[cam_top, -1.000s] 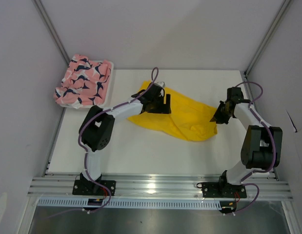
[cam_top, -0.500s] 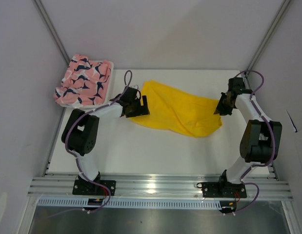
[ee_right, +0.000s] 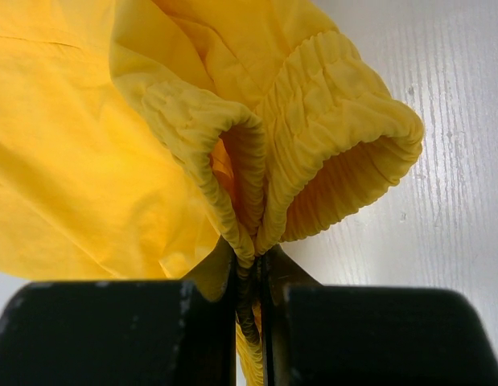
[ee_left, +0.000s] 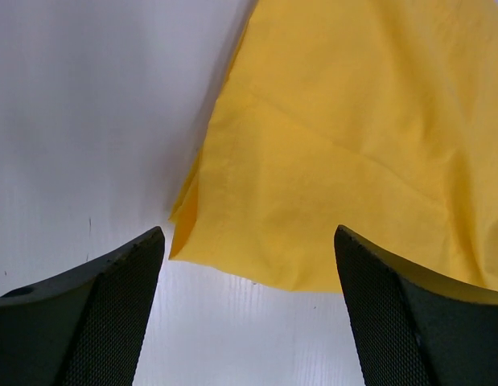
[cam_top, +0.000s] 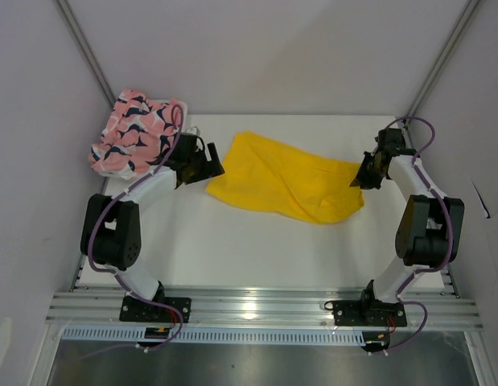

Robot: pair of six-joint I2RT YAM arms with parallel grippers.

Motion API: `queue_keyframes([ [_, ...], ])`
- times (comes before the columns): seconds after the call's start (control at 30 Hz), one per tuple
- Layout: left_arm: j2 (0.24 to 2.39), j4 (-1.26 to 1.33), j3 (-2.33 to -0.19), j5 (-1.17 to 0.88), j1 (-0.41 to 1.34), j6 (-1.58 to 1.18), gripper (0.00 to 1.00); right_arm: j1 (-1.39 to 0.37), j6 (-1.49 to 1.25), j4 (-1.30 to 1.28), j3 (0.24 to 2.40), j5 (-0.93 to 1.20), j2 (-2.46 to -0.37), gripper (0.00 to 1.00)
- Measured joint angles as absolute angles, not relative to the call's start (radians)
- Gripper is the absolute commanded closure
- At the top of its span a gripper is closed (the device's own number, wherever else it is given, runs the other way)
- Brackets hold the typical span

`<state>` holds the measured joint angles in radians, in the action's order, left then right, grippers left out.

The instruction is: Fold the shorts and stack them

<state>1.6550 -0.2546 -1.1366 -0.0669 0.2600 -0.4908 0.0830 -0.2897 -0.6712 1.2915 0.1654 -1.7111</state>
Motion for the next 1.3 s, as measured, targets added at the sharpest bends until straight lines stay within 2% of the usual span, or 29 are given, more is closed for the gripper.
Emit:
queue_keyframes([
  [0.4,1.800,-0.318,-1.188,-0.094,0.258,-0.448,0.35,0.083,-0.286,-0.656,1.289,0.197,-1.711,1.00],
  [0.5,1.822,-0.334,-1.203,-0.094,0.258,-0.438,0.52,0.083,-0.286,-0.651,1.283,0.200,-1.711,1.00],
  [0.53,1.826,-0.340,-1.205,-0.095,0.258,-0.435,0.63,0.084,-0.286,-0.650,1.280,0.200,-1.711,1.00],
  [0.6,1.830,-0.345,-1.206,-0.099,0.258,-0.427,0.74,0.086,-0.286,-0.649,1.277,0.200,-1.711,1.00],
  [0.63,1.831,-0.347,-1.206,-0.101,0.258,-0.426,0.86,0.088,-0.286,-0.649,1.276,0.200,-1.711,1.00],
  [0.7,1.831,-0.347,-1.206,-0.104,0.258,-0.425,1.00,0.088,-0.286,-0.648,1.275,0.200,-1.711,1.00],
  [0.9,1.831,-0.348,-1.199,-0.072,0.256,-0.422,1.00,0.095,-0.287,-0.654,1.280,0.193,-1.727,1.00],
  [1.3,1.797,-0.286,-1.056,-0.052,0.220,-0.456,1.00,0.133,-0.329,-0.675,1.301,0.181,-1.812,1.00],
])
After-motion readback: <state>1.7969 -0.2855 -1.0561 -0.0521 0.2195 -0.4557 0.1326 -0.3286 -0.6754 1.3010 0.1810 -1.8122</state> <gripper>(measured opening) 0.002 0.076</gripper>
